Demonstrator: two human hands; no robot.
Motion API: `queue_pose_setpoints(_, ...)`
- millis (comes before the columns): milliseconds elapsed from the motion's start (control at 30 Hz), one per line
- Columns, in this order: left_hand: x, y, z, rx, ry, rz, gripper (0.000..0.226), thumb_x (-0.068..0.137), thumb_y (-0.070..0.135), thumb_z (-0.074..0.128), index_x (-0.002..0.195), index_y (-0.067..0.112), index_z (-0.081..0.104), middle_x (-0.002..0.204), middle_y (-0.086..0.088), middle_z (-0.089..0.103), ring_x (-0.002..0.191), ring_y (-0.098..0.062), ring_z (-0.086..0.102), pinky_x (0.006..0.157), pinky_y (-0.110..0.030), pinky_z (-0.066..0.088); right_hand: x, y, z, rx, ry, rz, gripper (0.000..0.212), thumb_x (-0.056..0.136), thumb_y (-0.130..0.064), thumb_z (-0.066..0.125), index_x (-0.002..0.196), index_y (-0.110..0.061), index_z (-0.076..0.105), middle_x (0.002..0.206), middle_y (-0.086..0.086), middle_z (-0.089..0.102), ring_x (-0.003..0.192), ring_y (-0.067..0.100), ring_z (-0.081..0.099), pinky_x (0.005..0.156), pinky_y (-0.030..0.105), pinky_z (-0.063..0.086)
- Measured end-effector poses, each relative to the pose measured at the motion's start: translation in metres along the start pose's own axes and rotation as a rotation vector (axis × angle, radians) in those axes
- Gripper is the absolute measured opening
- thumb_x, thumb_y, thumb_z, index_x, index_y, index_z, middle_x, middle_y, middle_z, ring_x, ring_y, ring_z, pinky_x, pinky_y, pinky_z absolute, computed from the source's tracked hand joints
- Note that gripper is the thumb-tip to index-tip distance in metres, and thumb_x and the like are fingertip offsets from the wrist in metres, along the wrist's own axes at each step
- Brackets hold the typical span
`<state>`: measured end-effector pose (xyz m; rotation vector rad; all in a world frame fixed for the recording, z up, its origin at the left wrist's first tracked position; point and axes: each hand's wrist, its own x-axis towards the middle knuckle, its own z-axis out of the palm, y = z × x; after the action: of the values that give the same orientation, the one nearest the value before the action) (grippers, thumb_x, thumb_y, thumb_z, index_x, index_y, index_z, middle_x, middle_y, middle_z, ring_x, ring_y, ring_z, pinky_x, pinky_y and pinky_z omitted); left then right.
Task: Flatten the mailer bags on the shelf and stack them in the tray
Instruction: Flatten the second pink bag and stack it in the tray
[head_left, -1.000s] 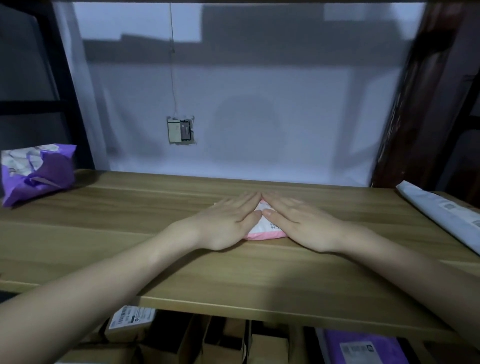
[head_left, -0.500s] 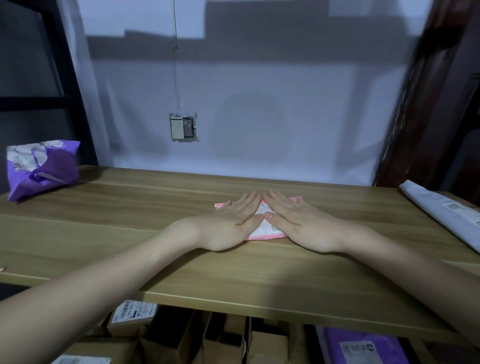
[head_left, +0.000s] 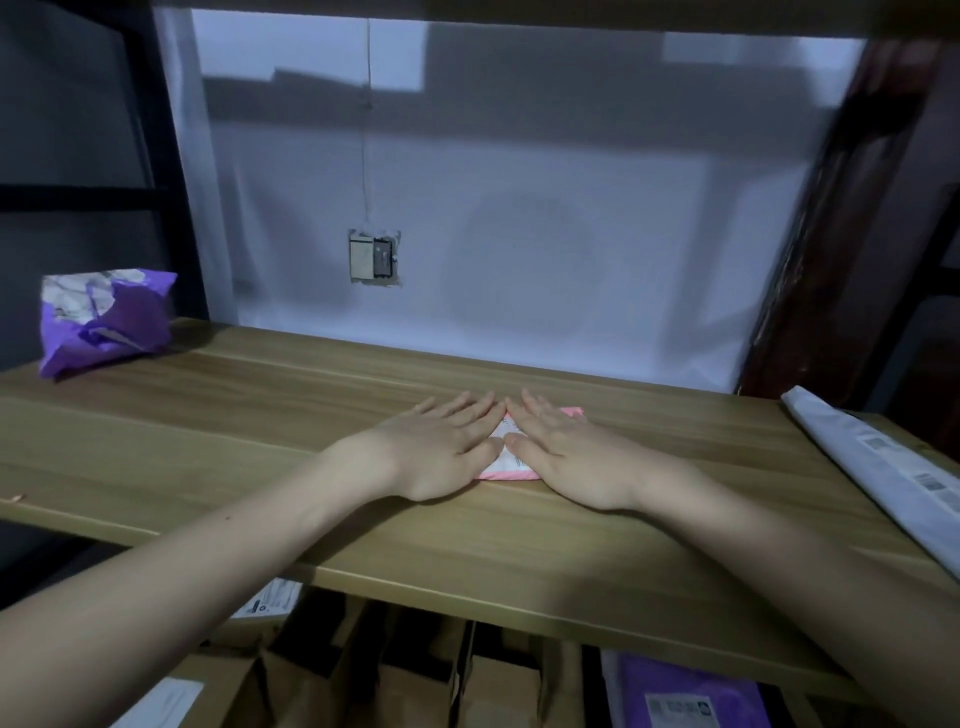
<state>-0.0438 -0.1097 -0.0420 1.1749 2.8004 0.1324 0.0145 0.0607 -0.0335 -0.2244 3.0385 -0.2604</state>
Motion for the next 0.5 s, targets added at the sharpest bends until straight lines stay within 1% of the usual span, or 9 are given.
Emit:
queue_pose_setpoints(100, -0.003, 0.003, 0.003, -0.110, 0.038, -0.013, 0.054, 0.100, 0.044, 0.012, 0.150, 0.031, -0.005, 0.158, 0.011, -0.013, 0.144, -0.005, -0.013, 0.114, -0.029, -0.009, 0.000, 0.000, 0.003, 0.019, 0.035, 0.000, 0.059, 0.100, -0.045, 0.017, 0.150, -0.020, -0.002, 0.159, 0.001, -0.011, 0.146, 0.012, -0.008, 0.120, 0.037, -0.002)
queue_pose_setpoints(167, -0.005, 0.005, 0.002, -0.149, 0.034, -0.028, 0.055, 0.100, 0.045, 0.012, 0.150, 0.030, -0.005, 0.158, 0.009, -0.014, 0.144, -0.006, -0.014, 0.114, -0.029, -0.009, 0.001, 0.001, 0.004, 0.075, 0.051, -0.007, 0.060, 0.100, -0.045, 0.019, 0.151, -0.019, 0.001, 0.159, 0.001, -0.008, 0.147, 0.012, -0.006, 0.120, 0.036, -0.002)
queue_pose_setpoints(233, -0.007, 0.007, -0.001, -0.187, 0.042, -0.070, 0.058, 0.100, 0.047, 0.012, 0.151, 0.025, -0.004, 0.158, 0.006, -0.013, 0.144, -0.006, -0.014, 0.115, -0.030, -0.008, -0.001, 0.003, 0.000, 0.200, 0.077, -0.012, 0.059, 0.100, -0.045, 0.022, 0.151, -0.018, 0.006, 0.159, 0.000, -0.005, 0.147, 0.011, -0.003, 0.119, 0.029, -0.003)
queue_pose_setpoints(300, -0.010, 0.008, -0.004, -0.222, 0.091, -0.124, 0.059, 0.100, 0.046, 0.013, 0.151, 0.019, 0.000, 0.159, 0.003, -0.009, 0.145, -0.008, -0.011, 0.116, -0.031, -0.006, -0.004, 0.009, -0.005, 0.288, 0.147, 0.001, 0.059, 0.100, -0.043, 0.024, 0.151, -0.017, 0.010, 0.159, -0.002, 0.000, 0.147, 0.010, 0.000, 0.115, 0.023, -0.002)
queue_pose_setpoints(400, -0.013, 0.017, -0.006, -0.221, 0.152, -0.150, 0.057, 0.102, 0.040, 0.016, 0.151, 0.015, 0.006, 0.159, -0.002, -0.006, 0.146, -0.011, -0.008, 0.117, -0.032, -0.004, -0.008, 0.017, -0.008, 0.236, 0.215, 0.016, 0.058, 0.101, -0.042, 0.024, 0.151, -0.016, 0.009, 0.160, 0.000, 0.000, 0.147, 0.011, 0.000, 0.114, 0.022, -0.001)
queue_pose_setpoints(467, -0.012, 0.026, -0.003, -0.246, 0.151, -0.145, 0.055, 0.102, 0.038, 0.017, 0.151, 0.014, 0.009, 0.159, -0.005, -0.005, 0.146, -0.013, -0.008, 0.118, -0.034, -0.003, -0.010, 0.016, -0.004, 0.222, 0.177, 0.007, 0.058, 0.100, -0.043, 0.022, 0.151, -0.018, 0.009, 0.160, 0.003, -0.002, 0.147, 0.014, -0.002, 0.115, 0.024, -0.001)
queue_pose_setpoints(500, -0.012, 0.030, 0.000, -0.260, 0.140, -0.149, 0.055, 0.102, 0.038, 0.017, 0.151, 0.015, 0.008, 0.159, -0.005, -0.006, 0.146, -0.013, -0.009, 0.118, -0.035, -0.003, -0.011, 0.014, -0.001, 0.216, 0.146, -0.002, 0.058, 0.100, -0.044, 0.021, 0.151, -0.020, 0.008, 0.160, 0.005, -0.003, 0.147, 0.015, -0.003, 0.116, 0.026, -0.002)
